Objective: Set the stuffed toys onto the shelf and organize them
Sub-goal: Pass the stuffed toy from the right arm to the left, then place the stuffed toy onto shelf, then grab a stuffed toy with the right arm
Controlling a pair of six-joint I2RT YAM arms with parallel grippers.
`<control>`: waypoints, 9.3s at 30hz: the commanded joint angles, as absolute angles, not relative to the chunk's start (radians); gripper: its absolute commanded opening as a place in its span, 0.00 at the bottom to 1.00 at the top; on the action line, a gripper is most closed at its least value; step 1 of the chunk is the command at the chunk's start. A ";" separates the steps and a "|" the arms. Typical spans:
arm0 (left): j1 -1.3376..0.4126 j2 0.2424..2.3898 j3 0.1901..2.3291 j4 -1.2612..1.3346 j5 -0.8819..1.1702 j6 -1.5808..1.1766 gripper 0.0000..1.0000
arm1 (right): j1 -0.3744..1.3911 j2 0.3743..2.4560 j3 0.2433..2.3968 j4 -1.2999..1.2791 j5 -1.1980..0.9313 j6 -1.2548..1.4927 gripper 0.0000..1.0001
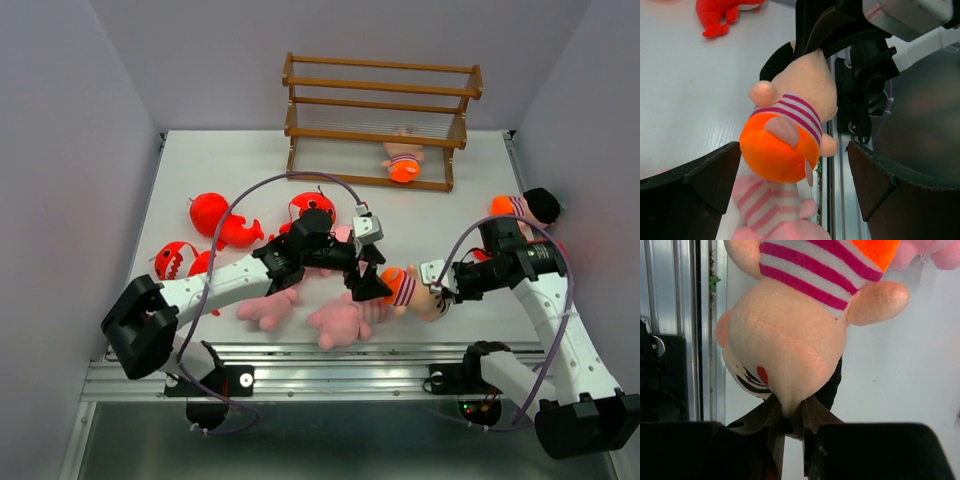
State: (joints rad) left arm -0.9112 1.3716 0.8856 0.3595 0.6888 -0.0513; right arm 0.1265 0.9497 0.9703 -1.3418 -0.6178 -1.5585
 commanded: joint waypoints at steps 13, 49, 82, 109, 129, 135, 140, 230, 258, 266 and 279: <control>-0.991 1.606 1.083 0.252 0.767 0.020 0.54 | 0.137 0.864 0.950 -1.387 -0.739 -1.582 0.11; -0.729 1.291 0.770 0.520 0.174 -0.862 0.00 | 0.089 0.744 0.762 -0.325 -0.017 -0.025 1.00; -0.690 1.936 1.368 0.387 -0.212 -1.124 0.00 | -0.113 0.741 0.681 -0.176 -0.244 0.057 1.00; -0.612 2.158 1.577 0.488 -0.261 -1.124 0.00 | -0.123 0.746 0.676 -0.175 -0.250 0.048 1.00; -0.598 2.355 1.761 0.526 -0.268 -1.223 0.00 | -0.123 0.764 0.678 -0.167 -0.253 0.046 1.00; -0.592 2.410 1.807 0.526 -0.232 -1.233 0.00 | -0.123 0.773 0.678 -0.167 -0.247 0.044 1.00; -0.586 2.424 1.812 0.526 -0.196 -1.241 0.20 | -0.123 0.775 0.678 -0.166 -0.242 0.044 1.00; -0.503 0.554 0.625 0.041 -0.198 -0.054 0.99 | -0.150 0.888 0.629 -0.503 -1.088 -0.600 1.00; -0.503 0.595 0.577 0.075 -0.133 -0.041 0.99 | -0.279 1.403 1.047 -0.267 0.105 -0.366 1.00; -0.505 0.618 0.581 0.058 -0.215 -0.034 0.99 | -0.236 1.729 1.238 -0.169 0.276 -0.506 1.00; -0.505 0.640 0.575 0.071 -0.224 -0.023 0.99 | -0.236 1.939 1.276 -0.035 0.290 -0.586 0.38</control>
State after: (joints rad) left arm -0.5083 0.6456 0.5777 0.0326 -0.2085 -0.0463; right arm -0.2344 1.9350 1.2392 -0.0963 0.2977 -0.5735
